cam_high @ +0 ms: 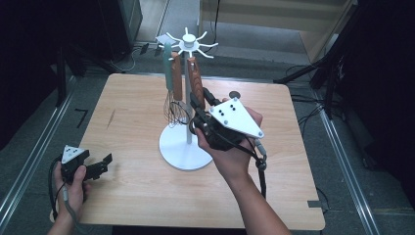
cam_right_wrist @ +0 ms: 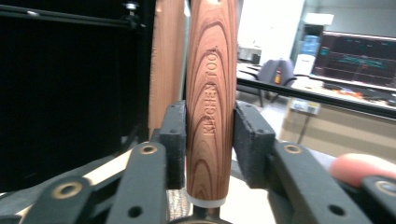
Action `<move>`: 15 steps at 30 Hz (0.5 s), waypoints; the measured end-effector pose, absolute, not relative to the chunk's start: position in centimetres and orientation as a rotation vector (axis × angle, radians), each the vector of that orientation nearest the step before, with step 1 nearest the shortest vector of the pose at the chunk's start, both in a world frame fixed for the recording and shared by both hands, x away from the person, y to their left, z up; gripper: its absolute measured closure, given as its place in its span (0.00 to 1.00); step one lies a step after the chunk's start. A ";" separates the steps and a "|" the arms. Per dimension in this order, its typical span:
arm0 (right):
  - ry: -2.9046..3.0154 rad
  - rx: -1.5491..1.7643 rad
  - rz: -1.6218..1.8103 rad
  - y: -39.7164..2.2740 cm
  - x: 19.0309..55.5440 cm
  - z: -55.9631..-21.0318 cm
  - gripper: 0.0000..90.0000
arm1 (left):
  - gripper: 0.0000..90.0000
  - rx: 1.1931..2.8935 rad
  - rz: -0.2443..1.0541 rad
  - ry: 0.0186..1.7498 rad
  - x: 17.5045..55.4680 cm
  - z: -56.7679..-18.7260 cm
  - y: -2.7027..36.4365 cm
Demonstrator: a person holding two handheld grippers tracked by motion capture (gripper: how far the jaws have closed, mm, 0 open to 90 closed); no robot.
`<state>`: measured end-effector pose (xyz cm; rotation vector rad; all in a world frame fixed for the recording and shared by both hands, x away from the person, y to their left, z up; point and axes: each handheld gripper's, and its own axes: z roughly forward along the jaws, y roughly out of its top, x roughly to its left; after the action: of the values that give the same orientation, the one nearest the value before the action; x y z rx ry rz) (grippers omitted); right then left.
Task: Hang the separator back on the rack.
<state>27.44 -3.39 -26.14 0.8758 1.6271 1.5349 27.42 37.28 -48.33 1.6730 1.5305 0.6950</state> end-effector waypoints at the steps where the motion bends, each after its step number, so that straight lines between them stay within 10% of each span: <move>1: 1.628 0.859 1.553 -3.4 27.3 -26.4 0.55 | 0.15 1.675 0.695 1.531 27.4 -48.3 37.3; 15: 1.681 0.927 1.575 -6.3 27.1 -31.0 0.32 | 0.15 1.680 0.693 1.527 27.4 -48.3 37.3</move>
<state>27.08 -6.32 -31.01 0.9274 1.6805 1.5755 27.38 37.29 -48.30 1.6801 1.5274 0.6928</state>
